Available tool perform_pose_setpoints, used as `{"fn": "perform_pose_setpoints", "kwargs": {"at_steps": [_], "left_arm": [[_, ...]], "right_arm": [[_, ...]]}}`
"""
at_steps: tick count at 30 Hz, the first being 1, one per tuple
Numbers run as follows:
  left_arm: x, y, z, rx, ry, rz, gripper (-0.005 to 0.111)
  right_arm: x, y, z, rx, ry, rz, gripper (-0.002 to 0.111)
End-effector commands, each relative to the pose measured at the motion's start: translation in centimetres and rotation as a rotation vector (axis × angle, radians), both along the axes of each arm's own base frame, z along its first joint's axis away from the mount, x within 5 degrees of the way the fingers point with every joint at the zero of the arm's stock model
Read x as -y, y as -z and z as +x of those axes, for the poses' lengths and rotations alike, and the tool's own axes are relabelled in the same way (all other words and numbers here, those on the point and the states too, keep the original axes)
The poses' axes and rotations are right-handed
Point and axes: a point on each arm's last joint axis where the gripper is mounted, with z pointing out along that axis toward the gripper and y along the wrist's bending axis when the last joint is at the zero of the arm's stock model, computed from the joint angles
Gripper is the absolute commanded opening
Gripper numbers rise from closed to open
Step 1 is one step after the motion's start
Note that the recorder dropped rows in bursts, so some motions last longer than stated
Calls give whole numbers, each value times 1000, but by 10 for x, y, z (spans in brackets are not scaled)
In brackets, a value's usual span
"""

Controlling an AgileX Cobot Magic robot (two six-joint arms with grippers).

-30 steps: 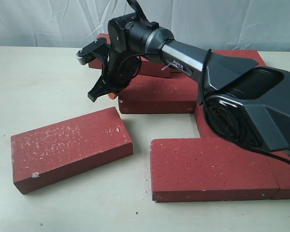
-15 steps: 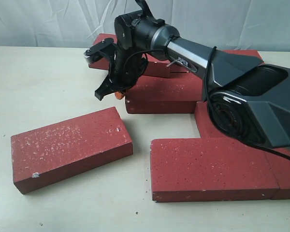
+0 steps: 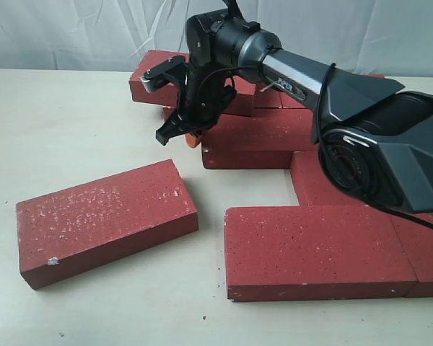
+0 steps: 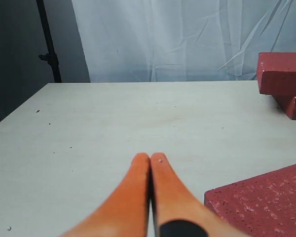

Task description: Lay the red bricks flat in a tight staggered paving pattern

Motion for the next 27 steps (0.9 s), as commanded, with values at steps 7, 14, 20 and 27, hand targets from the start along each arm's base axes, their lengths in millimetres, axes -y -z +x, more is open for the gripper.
{"fn": "perform_pose_setpoints", "kwargs": {"at_steps": [7, 14, 20, 27], "left_arm": [[0, 1, 0, 5, 3, 2, 0], [0, 1, 0, 5, 3, 2, 0], [0, 1, 0, 5, 3, 2, 0], [0, 1, 0, 5, 3, 2, 0]], "right_arm": [[20, -6, 10, -2, 34, -24, -1], [29, -4, 14, -10, 54, -25, -1], [41, 10, 14, -53, 66, -65, -1], [48, 5, 10, -61, 72, -82, -1]]}}
